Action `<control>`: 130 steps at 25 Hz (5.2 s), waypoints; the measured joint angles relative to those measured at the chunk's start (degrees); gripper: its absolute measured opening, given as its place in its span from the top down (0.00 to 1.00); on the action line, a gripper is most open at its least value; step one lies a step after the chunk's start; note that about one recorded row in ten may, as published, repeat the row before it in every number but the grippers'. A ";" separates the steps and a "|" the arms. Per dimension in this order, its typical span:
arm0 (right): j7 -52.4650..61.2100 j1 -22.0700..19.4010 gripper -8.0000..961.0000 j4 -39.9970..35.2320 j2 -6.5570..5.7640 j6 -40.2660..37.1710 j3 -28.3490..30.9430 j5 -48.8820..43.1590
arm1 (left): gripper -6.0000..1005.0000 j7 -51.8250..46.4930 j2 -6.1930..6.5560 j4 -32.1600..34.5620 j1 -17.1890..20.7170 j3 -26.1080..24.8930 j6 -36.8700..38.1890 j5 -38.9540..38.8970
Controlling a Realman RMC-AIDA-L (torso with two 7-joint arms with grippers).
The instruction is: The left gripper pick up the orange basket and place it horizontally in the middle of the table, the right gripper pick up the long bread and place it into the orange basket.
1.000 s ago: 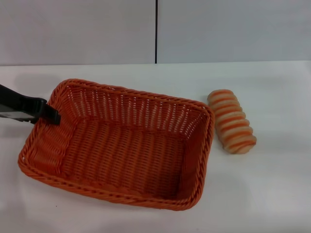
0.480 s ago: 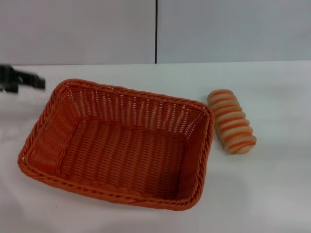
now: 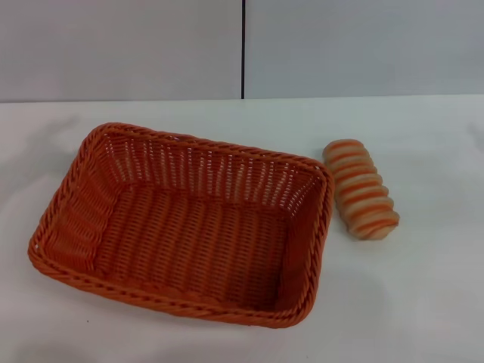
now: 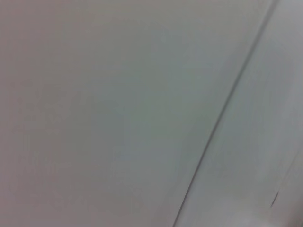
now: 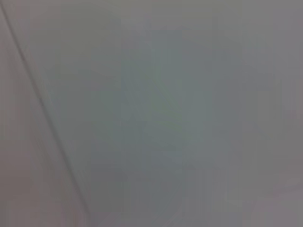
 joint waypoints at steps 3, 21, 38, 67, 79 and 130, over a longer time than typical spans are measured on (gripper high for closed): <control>10.64 2.96 0.34 -8.34 -0.44 -4.32 0.04 -13.03 | 0.20 12.18 0.18 -10.29 3.41 -0.19 -0.42 -8.49; 31.56 21.56 0.34 4.01 -5.02 -20.52 -10.27 -45.73 | 0.20 48.65 -0.22 -38.80 8.12 0.15 4.43 -16.66; 23.35 23.02 0.39 25.27 -2.53 -3.64 -11.64 -39.55 | 0.20 50.15 -0.54 -40.47 9.56 0.88 7.06 -16.87; 17.84 22.86 0.68 30.78 -1.57 6.30 -11.34 -33.74 | 0.20 49.66 -0.35 -41.04 10.81 0.87 7.73 -17.18; 19.78 18.46 0.78 18.86 -0.38 -0.13 -11.38 -27.21 | 0.20 49.54 -0.24 -42.15 10.36 0.80 7.72 -17.22; 11.15 25.19 0.58 17.41 -0.43 -11.12 -34.87 -6.77 | 0.20 50.15 -0.34 -45.18 10.44 0.87 9.58 -17.29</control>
